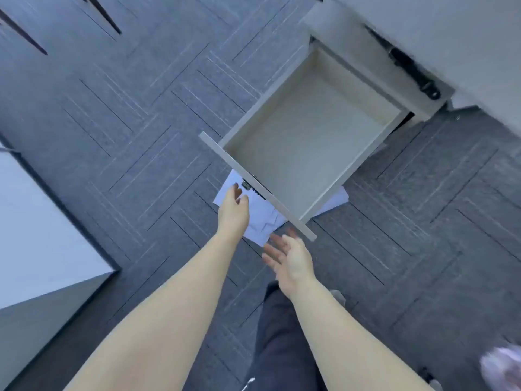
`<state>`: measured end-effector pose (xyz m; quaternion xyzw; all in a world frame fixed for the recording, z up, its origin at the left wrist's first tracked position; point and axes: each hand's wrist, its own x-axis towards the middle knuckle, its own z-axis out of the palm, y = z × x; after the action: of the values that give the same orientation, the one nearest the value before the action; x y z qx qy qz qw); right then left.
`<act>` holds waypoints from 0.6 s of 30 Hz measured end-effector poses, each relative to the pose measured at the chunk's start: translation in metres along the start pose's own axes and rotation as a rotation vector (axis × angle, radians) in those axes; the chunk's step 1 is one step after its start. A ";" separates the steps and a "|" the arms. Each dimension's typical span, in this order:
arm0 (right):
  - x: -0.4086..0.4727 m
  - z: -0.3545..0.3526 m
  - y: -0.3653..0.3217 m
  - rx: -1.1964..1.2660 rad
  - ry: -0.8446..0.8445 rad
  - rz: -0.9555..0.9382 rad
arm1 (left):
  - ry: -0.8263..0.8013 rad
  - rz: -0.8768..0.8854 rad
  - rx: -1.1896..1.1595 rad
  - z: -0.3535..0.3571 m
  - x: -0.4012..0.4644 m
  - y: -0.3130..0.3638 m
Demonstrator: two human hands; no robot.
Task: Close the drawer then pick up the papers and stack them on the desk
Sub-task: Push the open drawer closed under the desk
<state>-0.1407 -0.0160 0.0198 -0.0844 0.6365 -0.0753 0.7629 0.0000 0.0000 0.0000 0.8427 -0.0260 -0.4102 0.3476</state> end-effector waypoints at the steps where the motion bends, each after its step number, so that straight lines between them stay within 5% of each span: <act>1: 0.007 0.001 -0.004 0.018 0.019 -0.019 | 0.012 0.023 0.017 0.003 0.008 0.002; 18: 0.064 -0.017 -0.143 0.077 0.073 -0.153 | 0.134 0.147 0.076 0.103 0.082 0.100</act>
<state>-0.1471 -0.1702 -0.0128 -0.1004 0.6523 -0.1611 0.7338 0.0056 -0.1611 -0.0382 0.8767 -0.0799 -0.3253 0.3453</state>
